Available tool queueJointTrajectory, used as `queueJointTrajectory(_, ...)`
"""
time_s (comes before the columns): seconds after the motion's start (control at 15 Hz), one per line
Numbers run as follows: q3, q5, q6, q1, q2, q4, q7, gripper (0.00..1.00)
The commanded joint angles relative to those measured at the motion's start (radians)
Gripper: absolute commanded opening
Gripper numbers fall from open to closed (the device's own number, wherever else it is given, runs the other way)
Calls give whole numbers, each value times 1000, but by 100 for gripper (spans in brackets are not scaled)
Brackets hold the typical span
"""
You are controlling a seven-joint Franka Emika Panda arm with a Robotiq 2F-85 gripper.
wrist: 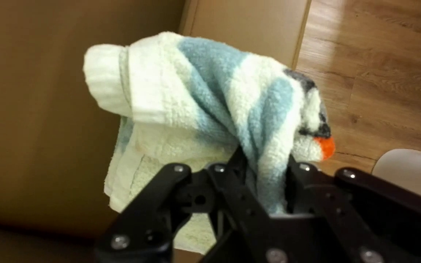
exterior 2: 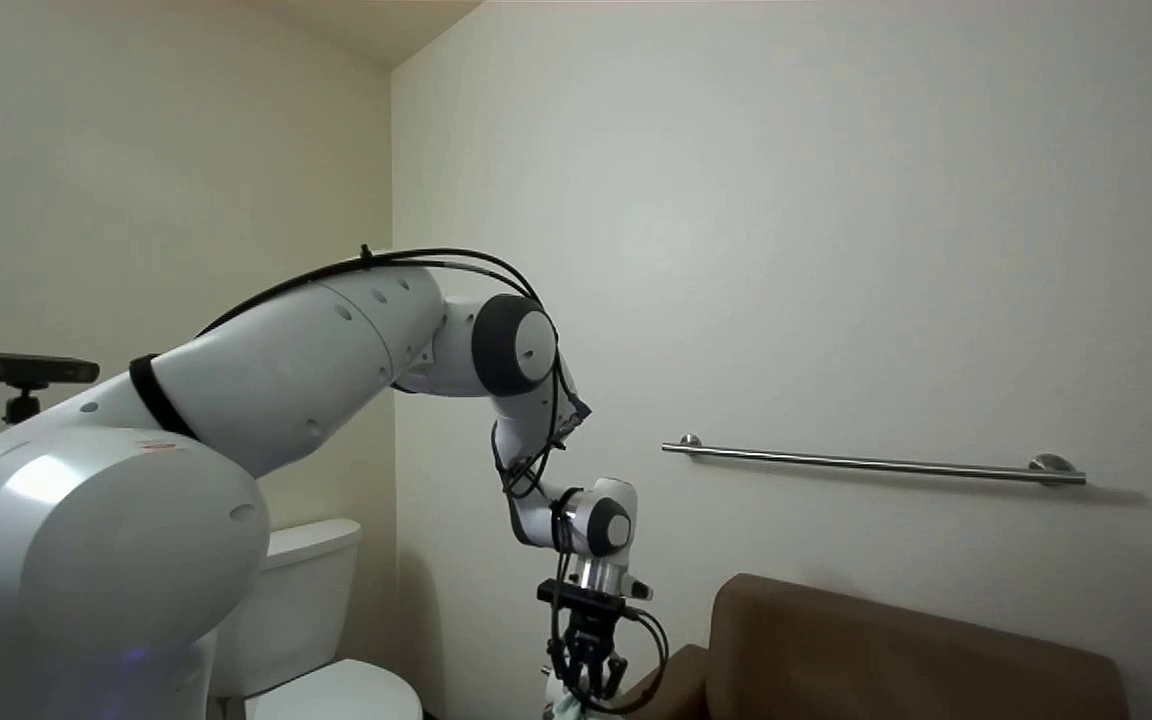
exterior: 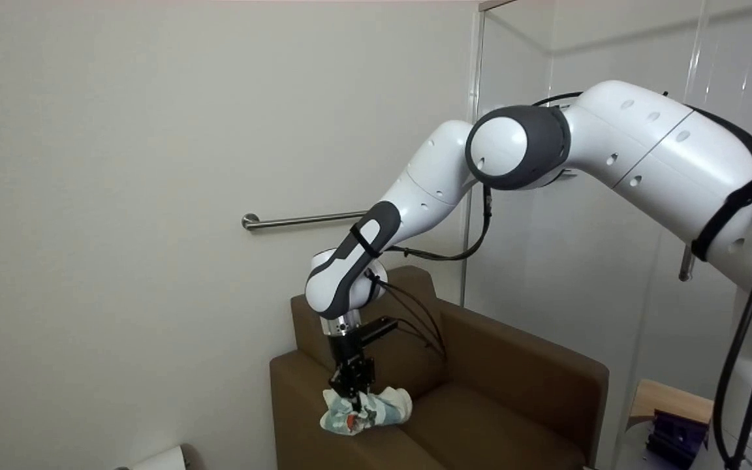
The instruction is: Move the towel back and forth on the sofa left arm
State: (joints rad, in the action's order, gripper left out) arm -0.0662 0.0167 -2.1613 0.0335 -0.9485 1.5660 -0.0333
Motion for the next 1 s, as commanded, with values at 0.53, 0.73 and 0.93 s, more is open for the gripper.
queueJointTrajectory(0.53, -9, 154, -26, 3, 281, 595, 121, 10)
queueJointTrajectory(0.73, -10, 151, -85, 7, 260, 582, 103, 10)
queueJointTrajectory(0.93, -11, 135, -163, 19, 213, 520, 99, 10)
